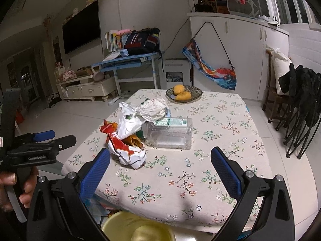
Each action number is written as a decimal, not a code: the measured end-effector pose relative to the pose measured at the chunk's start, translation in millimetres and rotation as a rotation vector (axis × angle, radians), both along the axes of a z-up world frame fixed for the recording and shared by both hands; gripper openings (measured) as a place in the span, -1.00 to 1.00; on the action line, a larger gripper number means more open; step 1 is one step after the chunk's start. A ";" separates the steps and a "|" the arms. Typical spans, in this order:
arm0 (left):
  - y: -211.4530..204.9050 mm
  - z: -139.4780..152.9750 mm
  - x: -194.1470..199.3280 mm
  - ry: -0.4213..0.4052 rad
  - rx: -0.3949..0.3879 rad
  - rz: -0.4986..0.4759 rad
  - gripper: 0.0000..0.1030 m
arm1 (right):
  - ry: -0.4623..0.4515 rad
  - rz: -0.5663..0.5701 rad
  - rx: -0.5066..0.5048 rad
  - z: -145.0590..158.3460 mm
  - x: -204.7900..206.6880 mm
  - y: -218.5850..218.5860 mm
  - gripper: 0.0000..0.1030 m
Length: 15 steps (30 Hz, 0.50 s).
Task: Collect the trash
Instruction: 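Close the left gripper on the red-and-white snack wrapper and lift it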
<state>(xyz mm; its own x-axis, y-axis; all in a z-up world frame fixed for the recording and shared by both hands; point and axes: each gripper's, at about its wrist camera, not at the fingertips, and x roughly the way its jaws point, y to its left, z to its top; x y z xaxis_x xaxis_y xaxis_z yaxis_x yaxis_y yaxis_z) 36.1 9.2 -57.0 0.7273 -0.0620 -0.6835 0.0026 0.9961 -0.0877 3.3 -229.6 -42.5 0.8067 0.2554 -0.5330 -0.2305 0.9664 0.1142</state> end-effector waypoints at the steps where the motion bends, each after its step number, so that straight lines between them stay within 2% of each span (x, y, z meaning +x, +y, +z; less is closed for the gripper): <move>1: -1.1 -1.8 3.6 0.009 -0.008 -0.001 0.86 | 0.006 -0.002 0.001 -1.4 0.8 -1.7 0.87; 7: -6.0 -12.2 30.9 0.076 -0.158 -0.002 0.86 | 0.023 -0.033 0.029 -4.6 1.4 -16.7 0.87; 9: -4.4 -19.4 43.7 0.113 -0.243 0.017 0.86 | 0.027 -0.039 0.041 -4.7 1.4 -19.9 0.87; 15: -7.1 -44.9 80.4 0.193 -0.327 0.093 0.86 | 0.034 -0.035 0.043 -6.8 3.5 -19.9 0.87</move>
